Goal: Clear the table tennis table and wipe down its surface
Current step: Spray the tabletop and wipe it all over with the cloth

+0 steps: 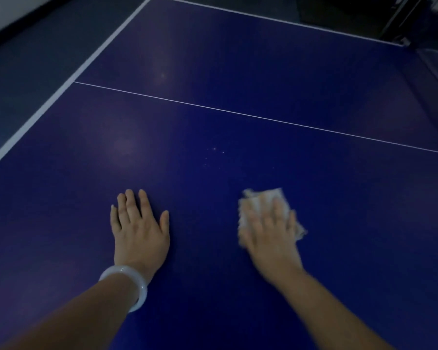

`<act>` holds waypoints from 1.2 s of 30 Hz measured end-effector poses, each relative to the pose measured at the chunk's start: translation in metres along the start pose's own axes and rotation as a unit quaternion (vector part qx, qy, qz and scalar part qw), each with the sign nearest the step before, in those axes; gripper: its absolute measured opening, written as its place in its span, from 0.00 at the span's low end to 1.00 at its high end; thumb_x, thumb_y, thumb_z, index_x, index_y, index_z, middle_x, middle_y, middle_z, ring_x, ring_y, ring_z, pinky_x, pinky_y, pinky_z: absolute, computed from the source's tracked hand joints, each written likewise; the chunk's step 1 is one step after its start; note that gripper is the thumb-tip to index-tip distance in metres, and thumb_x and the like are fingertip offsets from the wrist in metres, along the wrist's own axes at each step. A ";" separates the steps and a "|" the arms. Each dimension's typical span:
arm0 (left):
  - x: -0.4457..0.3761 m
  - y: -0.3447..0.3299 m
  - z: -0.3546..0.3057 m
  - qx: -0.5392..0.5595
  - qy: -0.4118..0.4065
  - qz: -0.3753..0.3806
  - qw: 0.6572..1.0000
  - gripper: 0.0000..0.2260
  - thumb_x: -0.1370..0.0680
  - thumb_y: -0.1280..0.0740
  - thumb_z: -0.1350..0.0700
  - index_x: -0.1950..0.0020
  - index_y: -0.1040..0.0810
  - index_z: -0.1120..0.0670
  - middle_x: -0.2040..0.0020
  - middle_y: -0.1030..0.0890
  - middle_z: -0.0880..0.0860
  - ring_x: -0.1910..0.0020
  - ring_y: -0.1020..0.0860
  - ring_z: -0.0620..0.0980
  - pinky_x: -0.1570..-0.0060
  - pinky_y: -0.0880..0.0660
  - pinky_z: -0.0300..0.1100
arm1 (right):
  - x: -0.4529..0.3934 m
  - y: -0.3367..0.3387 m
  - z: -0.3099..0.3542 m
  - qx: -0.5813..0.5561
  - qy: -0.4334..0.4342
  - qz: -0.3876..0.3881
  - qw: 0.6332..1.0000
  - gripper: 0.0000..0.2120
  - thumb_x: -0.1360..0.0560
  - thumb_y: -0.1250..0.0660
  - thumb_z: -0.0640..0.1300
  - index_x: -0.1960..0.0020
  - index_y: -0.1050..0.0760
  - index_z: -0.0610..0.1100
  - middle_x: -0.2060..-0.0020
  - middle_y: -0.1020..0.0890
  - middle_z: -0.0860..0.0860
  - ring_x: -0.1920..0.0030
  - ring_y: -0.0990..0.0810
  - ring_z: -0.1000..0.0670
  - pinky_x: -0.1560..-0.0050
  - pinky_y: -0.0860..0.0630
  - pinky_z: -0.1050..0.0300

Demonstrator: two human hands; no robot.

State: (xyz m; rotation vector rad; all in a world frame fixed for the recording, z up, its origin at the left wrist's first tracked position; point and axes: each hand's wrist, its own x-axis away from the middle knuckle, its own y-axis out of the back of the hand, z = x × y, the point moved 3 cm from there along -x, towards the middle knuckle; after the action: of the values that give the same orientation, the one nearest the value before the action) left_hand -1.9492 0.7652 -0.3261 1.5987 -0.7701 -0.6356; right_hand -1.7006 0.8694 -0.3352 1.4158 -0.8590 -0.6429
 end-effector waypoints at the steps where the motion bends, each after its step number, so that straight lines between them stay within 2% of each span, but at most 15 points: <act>1: 0.000 0.000 -0.001 -0.003 0.001 0.002 1.000 0.33 0.20 0.59 0.40 0.20 0.52 0.60 0.21 0.50 0.62 0.21 0.54 0.59 0.23 0.57 0.55 | -0.014 0.001 -0.027 -0.013 -0.079 0.013 0.997 0.35 0.20 0.51 0.56 0.21 0.67 0.52 0.21 0.60 0.43 0.23 0.62 0.32 0.29 0.53 0.25; 3: 0.001 0.000 -0.002 -0.006 0.000 0.003 1.000 0.33 0.20 0.59 0.40 0.20 0.52 0.60 0.21 0.50 0.63 0.21 0.53 0.59 0.23 0.56 0.55 | -0.033 0.011 -0.066 -0.114 -0.247 0.018 0.962 0.33 0.19 0.50 0.56 0.21 0.66 0.55 0.21 0.59 0.44 0.23 0.62 0.35 0.27 0.55 0.27; 5: 0.000 0.002 -0.002 -0.008 0.002 0.008 1.000 0.33 0.20 0.59 0.40 0.20 0.52 0.60 0.21 0.50 0.63 0.21 0.53 0.59 0.23 0.57 0.55 | -0.042 0.018 -0.061 -0.159 -0.311 0.022 0.937 0.31 0.18 0.53 0.59 0.21 0.66 0.56 0.20 0.58 0.44 0.23 0.63 0.36 0.27 0.57 0.28; 8: 0.001 0.004 -0.004 -0.006 0.002 0.017 1.000 0.34 0.21 0.61 0.40 0.20 0.54 0.59 0.21 0.51 0.62 0.21 0.55 0.58 0.23 0.58 0.55 | -0.043 0.015 0.011 -0.093 -0.148 -0.008 0.985 0.35 0.19 0.52 0.59 0.22 0.69 0.52 0.21 0.62 0.43 0.23 0.61 0.33 0.27 0.55 0.26; 10: 0.000 0.005 -0.004 -0.005 0.004 0.018 1.000 0.34 0.21 0.62 0.40 0.20 0.54 0.59 0.20 0.52 0.61 0.21 0.56 0.58 0.23 0.58 0.55 | -0.032 0.008 0.050 -0.065 0.021 -0.031 0.997 0.34 0.20 0.53 0.61 0.20 0.63 0.52 0.20 0.55 0.44 0.22 0.57 0.34 0.27 0.52 0.27; 12: 0.000 0.005 -0.004 -0.007 0.005 0.020 1.000 0.32 0.20 0.61 0.41 0.21 0.54 0.59 0.21 0.51 0.62 0.21 0.55 0.58 0.23 0.57 0.55 | -0.037 0.009 0.037 -0.029 0.081 -0.030 0.996 0.36 0.21 0.44 0.58 0.19 0.57 0.51 0.20 0.53 0.43 0.23 0.54 0.33 0.30 0.46 0.25; 15: -0.001 0.003 -0.003 -0.017 0.005 0.024 1.000 0.31 0.18 0.62 0.41 0.21 0.55 0.59 0.21 0.51 0.62 0.21 0.56 0.59 0.23 0.57 0.56 | -0.069 0.011 -0.038 0.004 -0.093 -0.005 0.996 0.39 0.21 0.41 0.53 0.20 0.62 0.51 0.21 0.62 0.44 0.24 0.57 0.30 0.32 0.46 0.22; 18: -0.001 0.004 -0.002 -0.017 0.002 0.030 0.999 0.32 0.19 0.61 0.41 0.21 0.52 0.60 0.21 0.48 0.63 0.21 0.53 0.60 0.23 0.55 0.57 | -0.106 0.025 -0.080 -0.160 -0.344 0.009 0.925 0.29 0.17 0.53 0.56 0.20 0.62 0.56 0.21 0.59 0.44 0.23 0.59 0.33 0.28 0.58 0.27; 20: -0.001 0.004 -0.001 -0.021 0.000 0.034 0.999 0.33 0.20 0.62 0.41 0.21 0.51 0.60 0.21 0.48 0.63 0.21 0.52 0.60 0.23 0.55 0.57 | -0.130 0.032 -0.061 -0.158 -0.386 0.015 0.909 0.29 0.17 0.55 0.56 0.20 0.62 0.54 0.21 0.57 0.42 0.23 0.57 0.33 0.27 0.60 0.28; 24: -0.002 0.004 -0.002 -0.029 0.005 0.043 0.999 0.34 0.21 0.62 0.41 0.21 0.50 0.60 0.21 0.46 0.62 0.21 0.51 0.59 0.23 0.52 0.57 | -0.140 0.026 0.033 -0.090 -0.101 -0.013 0.991 0.33 0.18 0.51 0.55 0.22 0.69 0.53 0.22 0.63 0.44 0.22 0.60 0.35 0.27 0.61 0.29; 27: -0.002 0.007 -0.002 -0.027 0.005 0.046 0.999 0.33 0.20 0.58 0.41 0.22 0.44 0.61 0.23 0.42 0.64 0.22 0.46 0.61 0.24 0.47 0.59 | -0.116 0.016 0.049 -0.052 0.066 -0.005 0.996 0.32 0.20 0.56 0.55 0.22 0.69 0.52 0.22 0.66 0.47 0.22 0.64 0.39 0.25 0.62 0.33; 29: -0.001 0.008 -0.001 -0.027 0.002 0.045 0.999 0.33 0.20 0.57 0.42 0.23 0.43 0.62 0.23 0.40 0.64 0.23 0.45 0.61 0.25 0.46 0.59 | -0.123 0.020 0.011 -0.040 -0.041 -0.006 0.998 0.36 0.20 0.48 0.51 0.21 0.66 0.49 0.22 0.62 0.44 0.22 0.55 0.37 0.26 0.51 0.30; 32: -0.001 0.009 -0.002 -0.027 0.002 0.049 0.998 0.32 0.20 0.57 0.42 0.23 0.43 0.62 0.23 0.40 0.64 0.23 0.45 0.61 0.25 0.46 0.60 | -0.156 0.037 -0.042 -0.178 -0.317 0.028 0.931 0.34 0.18 0.47 0.52 0.21 0.64 0.55 0.21 0.61 0.46 0.22 0.60 0.37 0.26 0.60 0.31; 34: -0.001 0.009 -0.002 -0.028 0.003 0.050 0.998 0.32 0.20 0.57 0.42 0.23 0.42 0.62 0.24 0.40 0.64 0.23 0.44 0.61 0.25 0.45 0.60 | -0.187 0.047 -0.038 -0.211 -0.375 0.061 0.900 0.30 0.17 0.51 0.57 0.21 0.63 0.57 0.21 0.61 0.48 0.22 0.62 0.37 0.28 0.65 0.30; 36: -0.001 0.008 -0.001 -0.027 0.004 0.047 0.999 0.32 0.20 0.55 0.42 0.24 0.41 0.62 0.24 0.39 0.64 0.23 0.43 0.61 0.25 0.44 0.60 | -0.215 0.051 -0.008 -0.189 -0.330 0.075 0.922 0.30 0.17 0.50 0.57 0.21 0.62 0.58 0.21 0.61 0.47 0.22 0.59 0.34 0.28 0.62 0.27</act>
State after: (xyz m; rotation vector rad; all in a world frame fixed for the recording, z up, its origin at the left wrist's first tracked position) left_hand -1.9500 0.7665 -0.3183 1.5069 -0.8105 -0.5776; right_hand -1.8206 1.0537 -0.3110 0.7666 -1.2725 -1.1299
